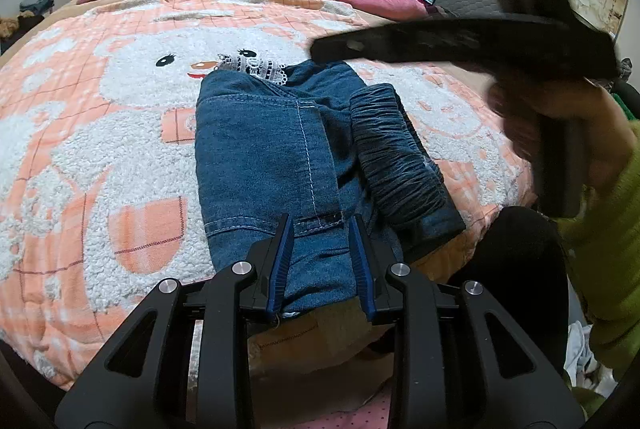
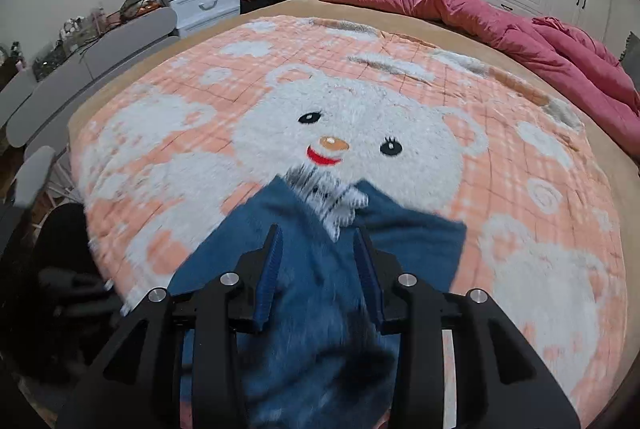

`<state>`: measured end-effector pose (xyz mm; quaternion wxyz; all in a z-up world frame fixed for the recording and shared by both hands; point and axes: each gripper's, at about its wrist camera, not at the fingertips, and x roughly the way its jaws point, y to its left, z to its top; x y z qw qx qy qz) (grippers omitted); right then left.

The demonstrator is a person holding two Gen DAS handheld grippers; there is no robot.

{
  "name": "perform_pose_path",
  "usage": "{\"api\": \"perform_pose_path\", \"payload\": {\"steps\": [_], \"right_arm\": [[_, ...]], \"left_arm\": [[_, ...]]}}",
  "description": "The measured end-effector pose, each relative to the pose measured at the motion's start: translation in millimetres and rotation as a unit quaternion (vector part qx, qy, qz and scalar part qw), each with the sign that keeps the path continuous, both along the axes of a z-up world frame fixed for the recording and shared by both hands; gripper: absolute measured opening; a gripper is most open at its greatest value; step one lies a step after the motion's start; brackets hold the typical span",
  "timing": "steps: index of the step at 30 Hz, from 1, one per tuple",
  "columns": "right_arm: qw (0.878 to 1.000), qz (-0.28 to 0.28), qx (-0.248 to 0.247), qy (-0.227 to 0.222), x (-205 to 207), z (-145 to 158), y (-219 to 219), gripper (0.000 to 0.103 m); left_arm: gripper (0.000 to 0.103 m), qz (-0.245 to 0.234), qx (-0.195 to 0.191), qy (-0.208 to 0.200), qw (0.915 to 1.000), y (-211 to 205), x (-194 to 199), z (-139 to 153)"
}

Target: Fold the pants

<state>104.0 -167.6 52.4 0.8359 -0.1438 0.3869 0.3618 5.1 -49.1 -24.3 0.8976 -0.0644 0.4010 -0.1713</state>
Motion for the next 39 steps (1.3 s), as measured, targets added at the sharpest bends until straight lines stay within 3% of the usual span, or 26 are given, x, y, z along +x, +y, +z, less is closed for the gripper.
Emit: {"api": "perform_pose_path", "payload": {"steps": [3, 8, 14, 17, 19, 26, 29, 36, 39], "right_arm": [[1.000, 0.009, 0.001, 0.003, -20, -1, -11, 0.035], [0.999, -0.019, -0.047, 0.018, -24, -31, -19, 0.036], [0.998, -0.041, -0.013, 0.039, -18, -47, -30, 0.038], [0.998, -0.046, 0.007, 0.041, -21, -42, -35, 0.046], [0.998, -0.047, 0.031, 0.040, -27, -34, -39, 0.054], [0.994, -0.068, 0.080, 0.017, -51, -6, -61, 0.061], [0.992, -0.083, 0.091, 0.007, -58, 3, -72, 0.075], [0.989, -0.105, 0.104, -0.003, -69, 9, -88, 0.077], [0.988, -0.112, 0.106, -0.005, -73, 9, -92, 0.083]], "left_arm": [[0.021, 0.000, 0.000, 0.000, 1.0000, 0, 0, 0], [0.021, 0.000, 0.004, 0.000, 1.0000, 0, 1, -1], [0.021, 0.001, 0.011, 0.000, 0.9999, -2, -2, -1], [0.025, 0.003, 0.012, 0.001, 0.9999, -6, -4, 3], [0.037, 0.002, 0.011, 0.000, 0.9999, -6, -6, 7], [0.048, 0.010, 0.018, -0.005, 0.9998, -6, -17, 15], [0.051, 0.015, 0.020, -0.009, 0.9996, -5, -20, 20], [0.060, 0.025, 0.024, -0.020, 0.9992, -2, -26, 33], [0.066, 0.028, 0.027, -0.027, 0.9989, -2, -28, 38]]}}
